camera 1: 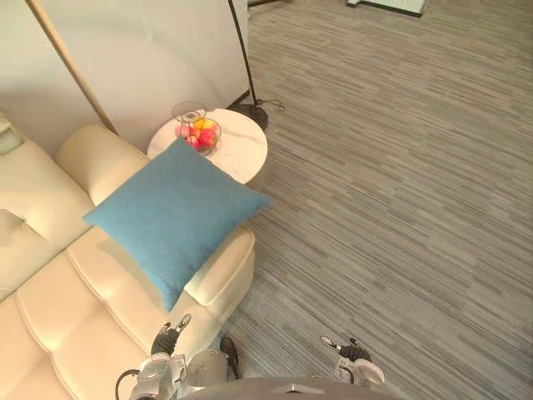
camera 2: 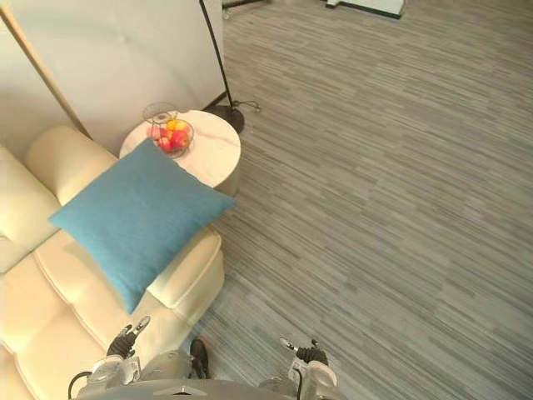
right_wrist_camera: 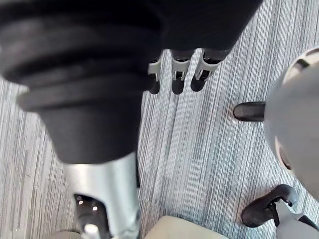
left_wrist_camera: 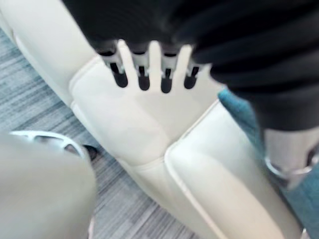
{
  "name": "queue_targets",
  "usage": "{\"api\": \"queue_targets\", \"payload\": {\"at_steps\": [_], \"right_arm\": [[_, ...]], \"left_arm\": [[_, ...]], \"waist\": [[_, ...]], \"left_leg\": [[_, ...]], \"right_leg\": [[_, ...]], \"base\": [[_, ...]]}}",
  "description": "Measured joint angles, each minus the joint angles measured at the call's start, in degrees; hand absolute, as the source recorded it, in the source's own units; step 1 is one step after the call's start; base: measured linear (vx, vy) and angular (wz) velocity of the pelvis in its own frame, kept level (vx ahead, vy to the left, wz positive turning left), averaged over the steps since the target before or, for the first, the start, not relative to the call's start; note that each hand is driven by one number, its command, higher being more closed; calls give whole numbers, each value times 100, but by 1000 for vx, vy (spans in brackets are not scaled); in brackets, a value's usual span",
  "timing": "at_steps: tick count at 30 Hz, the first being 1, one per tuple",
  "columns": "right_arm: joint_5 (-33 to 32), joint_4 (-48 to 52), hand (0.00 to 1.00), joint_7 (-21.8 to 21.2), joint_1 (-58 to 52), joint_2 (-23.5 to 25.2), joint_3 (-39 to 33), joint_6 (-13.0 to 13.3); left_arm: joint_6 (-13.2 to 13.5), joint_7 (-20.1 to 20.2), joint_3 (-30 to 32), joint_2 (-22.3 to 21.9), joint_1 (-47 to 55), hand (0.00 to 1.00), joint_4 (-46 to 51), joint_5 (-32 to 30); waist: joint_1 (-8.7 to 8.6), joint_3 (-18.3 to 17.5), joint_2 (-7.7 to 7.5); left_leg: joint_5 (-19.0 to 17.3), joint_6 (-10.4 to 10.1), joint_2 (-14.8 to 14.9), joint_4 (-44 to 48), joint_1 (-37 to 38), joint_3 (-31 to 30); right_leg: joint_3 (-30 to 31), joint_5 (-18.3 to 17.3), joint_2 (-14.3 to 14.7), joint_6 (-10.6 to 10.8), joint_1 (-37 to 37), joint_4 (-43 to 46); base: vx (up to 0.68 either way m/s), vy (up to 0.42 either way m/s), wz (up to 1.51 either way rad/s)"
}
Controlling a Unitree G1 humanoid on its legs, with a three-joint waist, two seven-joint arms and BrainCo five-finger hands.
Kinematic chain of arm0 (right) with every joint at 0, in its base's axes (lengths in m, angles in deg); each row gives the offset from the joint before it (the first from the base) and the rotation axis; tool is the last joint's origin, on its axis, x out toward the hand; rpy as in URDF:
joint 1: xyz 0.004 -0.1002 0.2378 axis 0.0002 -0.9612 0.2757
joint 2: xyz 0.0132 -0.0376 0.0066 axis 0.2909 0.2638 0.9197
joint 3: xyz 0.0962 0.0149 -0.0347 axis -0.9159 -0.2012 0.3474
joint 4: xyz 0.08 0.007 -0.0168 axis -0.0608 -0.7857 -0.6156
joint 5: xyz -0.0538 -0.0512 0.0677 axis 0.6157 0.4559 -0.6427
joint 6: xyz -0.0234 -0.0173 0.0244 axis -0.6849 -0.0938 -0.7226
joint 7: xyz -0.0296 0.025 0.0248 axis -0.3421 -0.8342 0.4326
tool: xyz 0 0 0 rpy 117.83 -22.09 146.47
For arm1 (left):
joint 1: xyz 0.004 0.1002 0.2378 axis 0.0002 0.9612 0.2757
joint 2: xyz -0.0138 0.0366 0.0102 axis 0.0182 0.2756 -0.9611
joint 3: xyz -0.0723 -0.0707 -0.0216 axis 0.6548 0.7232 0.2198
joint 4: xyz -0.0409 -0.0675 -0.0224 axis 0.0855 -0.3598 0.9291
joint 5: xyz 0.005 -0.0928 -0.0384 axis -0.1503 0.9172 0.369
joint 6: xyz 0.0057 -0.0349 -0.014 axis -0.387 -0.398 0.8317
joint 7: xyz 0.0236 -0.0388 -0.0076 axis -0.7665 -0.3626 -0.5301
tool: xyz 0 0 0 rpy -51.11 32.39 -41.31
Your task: Pick up cushions and gather them together orderly.
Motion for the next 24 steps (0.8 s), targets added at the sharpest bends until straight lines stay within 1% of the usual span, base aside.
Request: {"api": "queue_targets", "payload": {"at_steps": [1, 2, 3, 4, 5, 6, 7, 8, 9, 10, 11, 12, 13, 14, 15, 16, 17, 18, 19, 20, 21, 22, 23, 24], "right_arm": [[5, 0, 0, 0, 15, 12, -1, 0], [13, -1, 0, 1, 58, 16, -10, 0], [38, -12, 0, -2, 46, 25, -10, -5], [79, -46, 0, -1, -6, -3, -17, -10], [107, -74, 0, -4, -45, -86, -2, -18], [107, -89, 0, -6, -86, -96, 3, -26], [74, -44, 0, -10, -104, -109, 1, -8], [107, -43, 0, -9, -126, -73, 44, -3], [107, -40, 0, -15, -143, -54, 129, -3], [104, -14, 0, -11, -134, -4, 213, 15], [103, -11, 0, -10, -135, -1, 214, 19], [100, -4, 0, -11, -127, -6, 212, 23], [101, 6, 0, -11, -118, -11, 212, 25], [90, 23, 0, -13, -119, -7, 210, 30], [86, 26, 0, -15, -119, -2, 210, 35], [85, 29, 0, -12, -132, 8, 205, 32], [89, 29, 0, -13, -150, 20, 208, 32], [82, 31, 0, -15, -222, 75, 190, 32], [54, 41, 0, -28, -213, 80, 148, 35], [51, 93, 0, -34, -267, 38, 82, 31], [51, 133, 0, -34, -267, 4, 67, 35], [48, 229, 0, -42, -277, -37, 46, 25], [49, 256, 0, -90, -280, -34, -20, 27], [52, 255, 0, -95, -279, -28, -21, 27]], "left_arm": [[0, 1, 4, 41, -1, 0, -9, 1], [3, 2, 28, 60, -14, 0, -59, 1], [0, 2, 35, 68, -18, 0, -62, 3], [-4, -4, 32, 78, -25, 0, -95, 3], [-2, -5, 22, 53, -26, 0, -171, 3], [-14, -5, -8, 61, -8, 0, -175, 1], [-16, -5, -33, 90, 8, 0, -167, 1], [-21, -5, -41, 111, -14, 0, -156, 1], [-27, -13, -38, 138, -18, 0, -158, 2], [-27, -15, -39, 221, -35, 0, -174, 1], [-29, -11, -44, 220, -39, 0, -180, 1], [-31, -16, -42, 183, -38, 0, -180, -1], [-32, -17, -31, 163, -35, 0, -177, -2], [-32, -42, 0, 144, -25, 0, -177, -9], [-30, -57, 32, 116, -11, 0, -174, -41], [-22, -95, 60, 83, -7, 0, -164, -49], [-18, -98, 97, 72, -3, 0, -146, -48], [-6, -97, 242, 59, 9, 0, -109, -50], [-6, -111, 323, 18, -5, 0, -122, -46], [6, -119, 492, -165, 49, 0, -92, -53], [6, -119, 496, -237, 53, 0, -92, -53], [11, -120, 541, -370, 69, 0, -65, -52], [15, -118, 609, -442, 81, 0, -43, -53], [15, -117, 641, -451, 83, 0, -43, -52]], "waist": [[5, -1, -30], [10, 6, -167], [9, 10, -196], [-23, 12, -234], [-100, 21, -164], [-144, 9, -141], [-157, 3, -91], [-172, 0, -92], [-182, -2, -146], [-227, 15, -237], [-232, 15, -239], [-239, 21, -227], [-254, 24, -216], [-282, 22, -202], [-290, 26, -193], [-274, 17, -210], [-259, 7, -254], [-219, -50, -381], [-183, -64, -365], [-151, -145, -175], [-152, -153, -89], [-163, -145, 65], [-185, -133, 150], [-180, -138, 148]], "left_leg": [[85, 43, -108, -197, 66, -30], [72, 135, -266, -412, 134, -33], [26, 160, -337, -472, 183, -20], [-132, 203, -410, -493, 269, 3], [-127, 210, -377, -451, 315, -159], [-143, 212, -375, -428, 369, -276], [-169, 225, -247, -405, 488, -557], [-196, 261, -155, -378, 485, -721], [-194, 265, -109, -380, 491, -834], [-184, 252, -24, -388, 516, -1157], [-182, 242, -6, -387, 535, -1248], [-144, 177, 17, -392, 619, -1442], [-157, 158, 27, -391, 666, -1530], [-191, 111, 26, -360, 702, -1761], [-231, 49, 28, -310, 718, -1943], [-313, -66, -15, -213, 679, -2166], [-373, -102, -63, -162, 666, -2229], [-509, -148, -184, -65, 623, -2302], [-613, -176, -135, 17, 631, -2316], [-765, -252, 150, 195, 494, -1994], [-780, -307, 230, 232, 473, -1919], [-753, -367, 354, 268, 455, -1896], [-690, -462, 452, 158, 462, -1940], [-667, -491, 481, 94, 480, -1956]], "right_leg": [[-22, -74, -62, 33, -24, 38], [-48, -267, -265, 228, -130, 237], [-76, -347, -373, 252, -156, 390], [-125, -440, -503, 259, -142, 846], [-87, -430, -619, 160, -332, 1615], [53, -320, -654, -35, -494, 2125], [445, -166, -627, -411, -911, 2999], [777, -471, -423, -378, -1129, 3217], [943, -644, -247, -371, -1238, 3220], [1284, -896, 196, -348, -1474, 2971], [1350, -911, 301, -329, -1522, 2863], [1596, -915, 531, -314, -1658, 2565], [1788, -905, 645, -311, -1732, 2377], [2071, -847, 797, -310, -1828, 2067], [2320, -689, 899, -303, -1899, 1785], [2539, -323, 922, -301, -1926, 1356], [2539, -90, 861, -290, -1918, 1216], [2478, 411, 673, -259, -1909, 1079], [2364, 399, 677, -222, -1883, 1172], [2131, 347, 779, -273, -1795, 1031], [2057, 312, 811, -258, -1755, 978], [1890, 302, 857, -274, -1667, 868], [1699, 287, 921, -298, -1529, 734], [1654, 274, 935, -317, -1500, 705]], "base": [[-10, -4, 15], [-15, 44, 17], [-1, 59, 25], [25, 18, 38], [47, 22, 51], [93, 47, 69], [137, 57, 72], [159, 0, 72], [201, -52, 96], [182, -43, 92], [230, -42, 112], [212, -50, 79], [214, -65, 97], [194, -98, 96], [185, -174, 124], [184, -195, 107], [146, -203, 96], [106, -169, 56], [168, -284, 64], [133, -226, 46], [159, -227, 57], [118, -132, 61], [140, -163, 62], [150, -155, 59]]}}
